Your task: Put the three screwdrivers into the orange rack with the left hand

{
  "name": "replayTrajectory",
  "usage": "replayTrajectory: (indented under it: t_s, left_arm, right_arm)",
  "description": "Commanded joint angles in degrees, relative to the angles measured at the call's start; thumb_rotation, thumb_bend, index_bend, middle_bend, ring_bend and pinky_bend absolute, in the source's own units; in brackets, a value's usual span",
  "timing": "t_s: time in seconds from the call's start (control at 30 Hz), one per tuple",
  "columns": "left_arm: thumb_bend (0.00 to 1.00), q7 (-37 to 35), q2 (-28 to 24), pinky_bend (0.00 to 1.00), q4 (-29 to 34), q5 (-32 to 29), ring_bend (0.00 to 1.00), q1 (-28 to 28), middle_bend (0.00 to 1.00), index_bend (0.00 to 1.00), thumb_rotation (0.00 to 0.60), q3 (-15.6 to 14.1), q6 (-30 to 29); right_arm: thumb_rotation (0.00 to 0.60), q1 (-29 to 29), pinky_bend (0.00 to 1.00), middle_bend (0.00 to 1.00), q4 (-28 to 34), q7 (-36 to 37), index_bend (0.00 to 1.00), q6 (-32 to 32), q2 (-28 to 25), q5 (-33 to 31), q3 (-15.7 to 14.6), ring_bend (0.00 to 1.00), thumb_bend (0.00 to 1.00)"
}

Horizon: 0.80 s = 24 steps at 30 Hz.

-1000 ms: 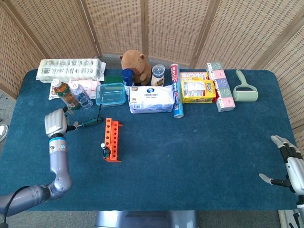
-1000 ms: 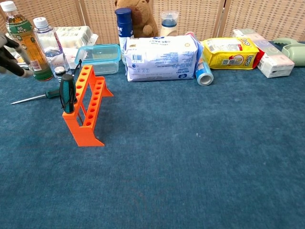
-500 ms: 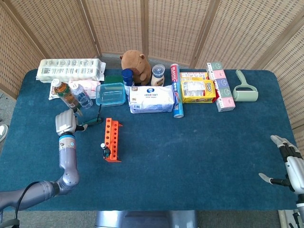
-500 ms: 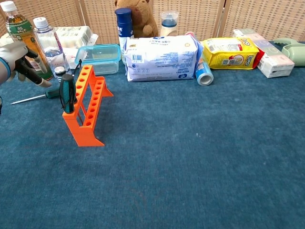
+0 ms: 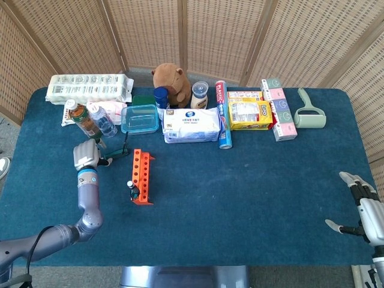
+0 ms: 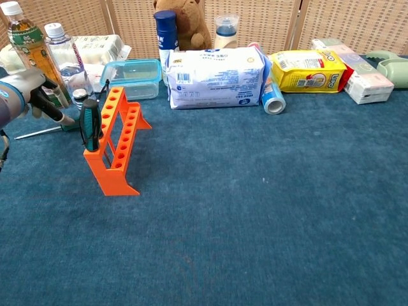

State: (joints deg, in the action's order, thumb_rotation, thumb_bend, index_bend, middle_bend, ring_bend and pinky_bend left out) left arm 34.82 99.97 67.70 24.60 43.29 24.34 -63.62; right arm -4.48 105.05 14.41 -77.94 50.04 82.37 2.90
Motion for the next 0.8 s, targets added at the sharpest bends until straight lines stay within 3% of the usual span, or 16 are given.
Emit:
replayTrajectory:
  t_s: [0.03,0.8]
  left_arm:
    - [0.22,-0.9,1.4,0.87,-1.8,0.3,0.74,0.6,0.8,0.44,0.6,0.1,1.1]
    - [0.22,0.2,6.7,0.87,-7.9,1.3,0.74,3.5,0.8,0.44,0.6,1.0,2.0]
  right_arm:
    - [0.6,-0.1,0.0,0.09,0.0,-0.1,0.0,0.2,0.0,-0.2,0.0,0.0,0.0]
    - [0.6,-0.3,0.0,0.1,0.0,0.5,0.0,0.6,-0.2,-0.5,0.1,0.0,0.0]
